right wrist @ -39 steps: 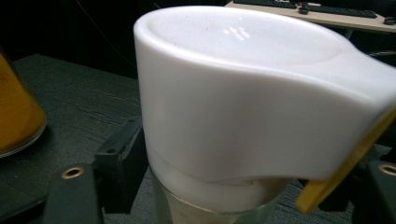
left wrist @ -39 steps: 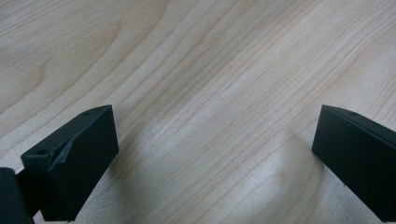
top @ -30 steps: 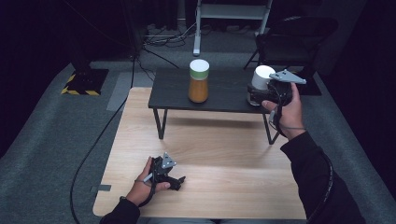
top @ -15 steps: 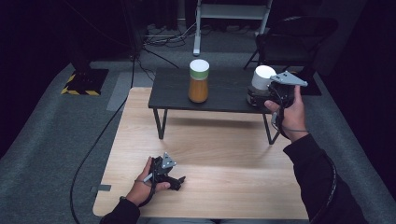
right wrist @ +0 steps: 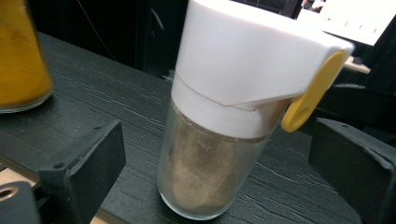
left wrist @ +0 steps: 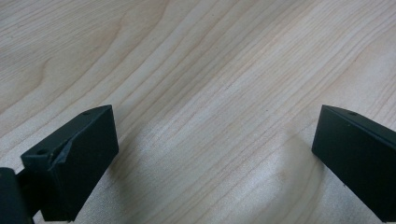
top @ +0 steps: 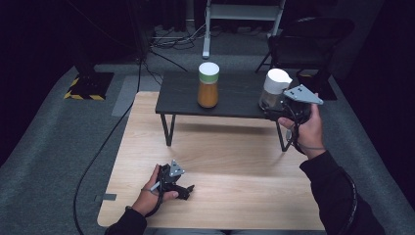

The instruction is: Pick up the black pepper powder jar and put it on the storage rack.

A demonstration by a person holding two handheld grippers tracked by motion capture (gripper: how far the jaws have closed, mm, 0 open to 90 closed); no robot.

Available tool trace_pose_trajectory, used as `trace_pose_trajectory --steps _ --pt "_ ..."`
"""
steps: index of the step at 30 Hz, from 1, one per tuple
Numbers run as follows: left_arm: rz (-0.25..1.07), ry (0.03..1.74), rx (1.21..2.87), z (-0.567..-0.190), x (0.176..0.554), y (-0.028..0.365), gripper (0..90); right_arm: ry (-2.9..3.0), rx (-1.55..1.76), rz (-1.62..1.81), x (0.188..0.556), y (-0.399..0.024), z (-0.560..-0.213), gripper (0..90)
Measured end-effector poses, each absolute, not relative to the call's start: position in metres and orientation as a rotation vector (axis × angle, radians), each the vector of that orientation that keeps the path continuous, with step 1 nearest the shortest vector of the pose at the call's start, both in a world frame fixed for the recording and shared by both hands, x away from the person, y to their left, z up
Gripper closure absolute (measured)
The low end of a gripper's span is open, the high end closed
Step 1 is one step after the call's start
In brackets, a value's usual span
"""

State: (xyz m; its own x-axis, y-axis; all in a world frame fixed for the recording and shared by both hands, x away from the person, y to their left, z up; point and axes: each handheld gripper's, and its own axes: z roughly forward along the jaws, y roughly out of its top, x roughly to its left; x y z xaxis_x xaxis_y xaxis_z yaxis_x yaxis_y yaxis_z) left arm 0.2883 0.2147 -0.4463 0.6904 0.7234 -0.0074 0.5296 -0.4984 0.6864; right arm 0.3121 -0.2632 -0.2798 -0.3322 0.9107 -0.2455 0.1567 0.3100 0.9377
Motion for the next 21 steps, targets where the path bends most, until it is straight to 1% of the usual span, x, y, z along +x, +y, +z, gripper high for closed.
trace_pose_trajectory --steps 11,21 --pt "0.370 0.952 2.221 -0.446 0.289 0.215 0.4 1.725 0.874 1.119 0.290 -0.267 -0.297 3.7" --pt "0.370 0.952 2.221 -0.446 0.288 0.215 0.4 1.724 0.715 1.154 0.268 -0.270 -0.325 2.5"
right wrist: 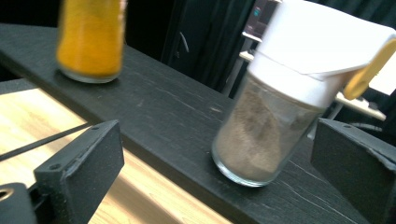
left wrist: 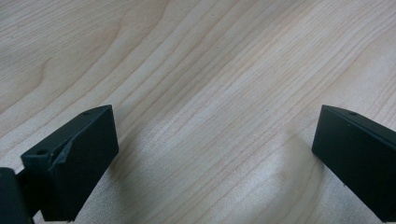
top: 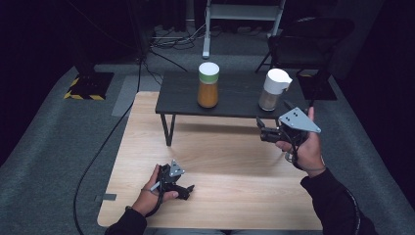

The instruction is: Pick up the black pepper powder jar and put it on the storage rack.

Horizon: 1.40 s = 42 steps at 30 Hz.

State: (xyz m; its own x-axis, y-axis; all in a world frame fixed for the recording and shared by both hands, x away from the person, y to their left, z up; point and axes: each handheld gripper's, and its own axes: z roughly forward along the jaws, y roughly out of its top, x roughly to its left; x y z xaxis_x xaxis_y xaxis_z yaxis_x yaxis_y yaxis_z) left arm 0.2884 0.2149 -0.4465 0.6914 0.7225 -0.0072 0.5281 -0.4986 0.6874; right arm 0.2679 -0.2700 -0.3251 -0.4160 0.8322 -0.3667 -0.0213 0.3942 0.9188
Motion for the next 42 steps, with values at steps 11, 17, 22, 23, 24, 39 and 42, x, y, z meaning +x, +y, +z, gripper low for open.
trace_pose_trajectory --steps 11,17,22,23,24,39,42 --pt "0.370 0.952 2.221 -0.446 0.288 0.215 0.4 1.736 0.613 1.133 0.247 -0.270 -0.358 2.2" --pt "0.369 0.954 2.221 -0.446 0.288 0.215 0.4 1.773 0.594 1.127 0.241 -0.271 -0.376 1.5" --pt "0.369 0.955 2.220 -0.446 0.288 0.215 0.4 1.806 0.597 1.129 0.238 -0.273 -0.390 1.5" --pt "0.370 0.953 2.220 -0.447 0.288 0.215 0.4 1.812 0.604 1.131 0.238 -0.273 -0.393 1.5" --pt "0.369 0.955 2.220 -0.446 0.288 0.215 0.4 1.821 0.612 1.128 0.238 -0.273 -0.395 1.5" --pt "0.369 0.952 2.220 -0.447 0.288 0.215 0.4 1.911 0.625 1.051 0.234 -0.275 -0.429 1.5" --pt "0.369 0.953 2.219 -0.447 0.288 0.215 0.4 1.932 0.623 1.034 0.233 -0.275 -0.434 1.5"
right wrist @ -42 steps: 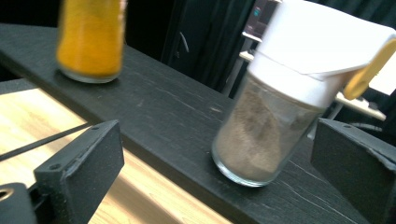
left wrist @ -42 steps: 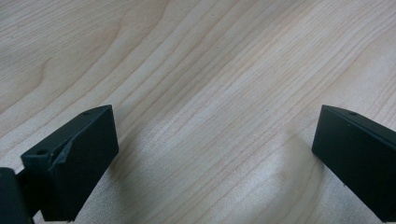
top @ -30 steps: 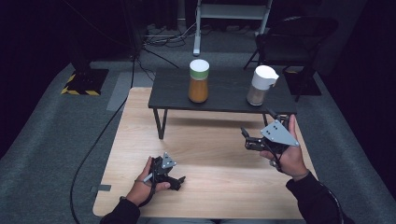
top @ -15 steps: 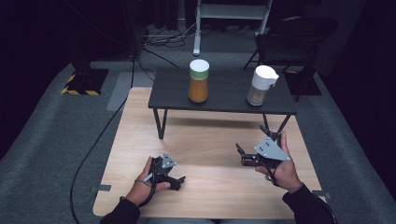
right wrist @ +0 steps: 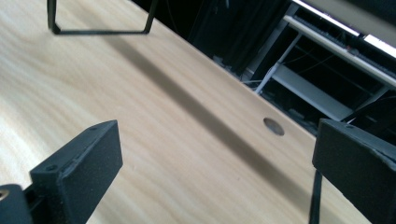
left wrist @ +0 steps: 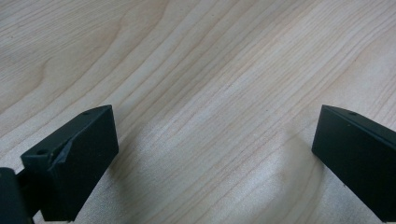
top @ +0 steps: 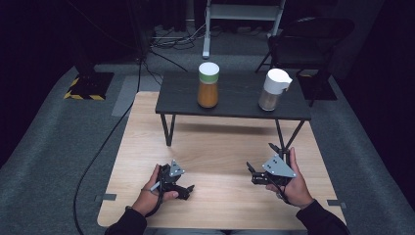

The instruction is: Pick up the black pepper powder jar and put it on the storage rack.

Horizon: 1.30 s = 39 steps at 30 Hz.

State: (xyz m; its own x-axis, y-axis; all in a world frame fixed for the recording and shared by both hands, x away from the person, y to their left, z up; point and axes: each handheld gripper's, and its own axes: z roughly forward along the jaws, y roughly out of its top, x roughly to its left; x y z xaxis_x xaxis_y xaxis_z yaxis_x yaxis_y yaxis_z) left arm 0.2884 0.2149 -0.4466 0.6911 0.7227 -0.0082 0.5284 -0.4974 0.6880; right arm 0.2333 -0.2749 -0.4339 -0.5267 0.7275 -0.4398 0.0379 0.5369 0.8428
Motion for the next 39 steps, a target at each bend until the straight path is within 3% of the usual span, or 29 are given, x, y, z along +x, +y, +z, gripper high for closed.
trace_pose_trajectory --steps 15,39 --pt "0.370 0.953 2.220 -0.447 0.288 0.215 0.4 2.105 0.651 0.933 0.231 -0.280 -0.459 1.5" --pt "0.367 0.949 2.221 -0.447 0.289 0.215 0.4 2.234 0.776 0.903 0.244 -0.301 -0.461 1.6"
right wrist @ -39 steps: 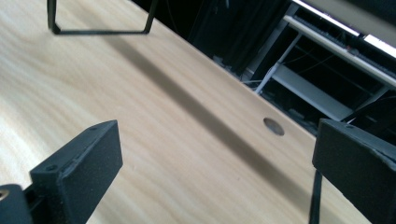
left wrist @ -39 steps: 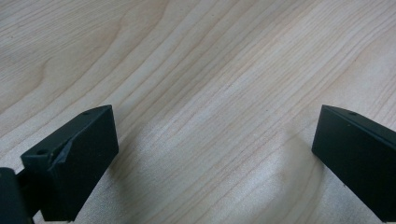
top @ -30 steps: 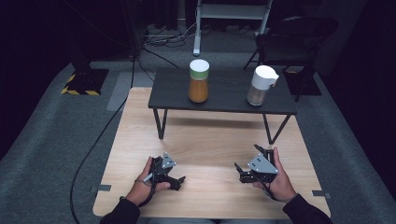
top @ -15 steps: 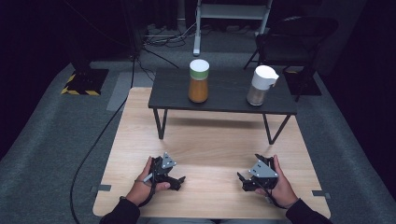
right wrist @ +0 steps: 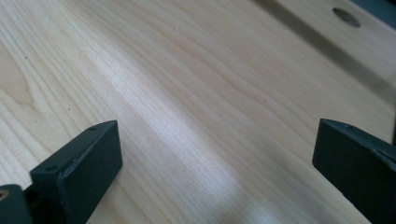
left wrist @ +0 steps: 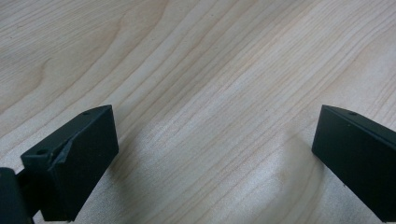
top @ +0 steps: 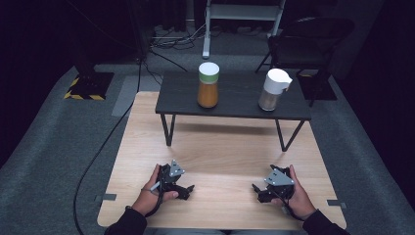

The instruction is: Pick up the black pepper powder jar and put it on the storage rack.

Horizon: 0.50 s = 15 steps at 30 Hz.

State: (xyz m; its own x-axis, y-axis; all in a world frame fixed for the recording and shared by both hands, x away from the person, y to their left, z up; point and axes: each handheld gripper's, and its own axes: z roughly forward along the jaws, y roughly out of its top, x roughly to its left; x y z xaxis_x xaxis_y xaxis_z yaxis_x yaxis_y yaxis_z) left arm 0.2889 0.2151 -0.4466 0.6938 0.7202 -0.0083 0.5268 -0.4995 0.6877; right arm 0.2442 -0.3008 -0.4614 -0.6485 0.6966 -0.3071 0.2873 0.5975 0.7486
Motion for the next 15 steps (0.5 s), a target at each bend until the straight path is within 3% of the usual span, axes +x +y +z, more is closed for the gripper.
trace_pose_trajectory --steps 15 --pt "0.366 0.943 2.222 -0.447 0.290 0.215 0.4 2.435 1.024 1.013 0.284 -0.331 -0.447 0.3"
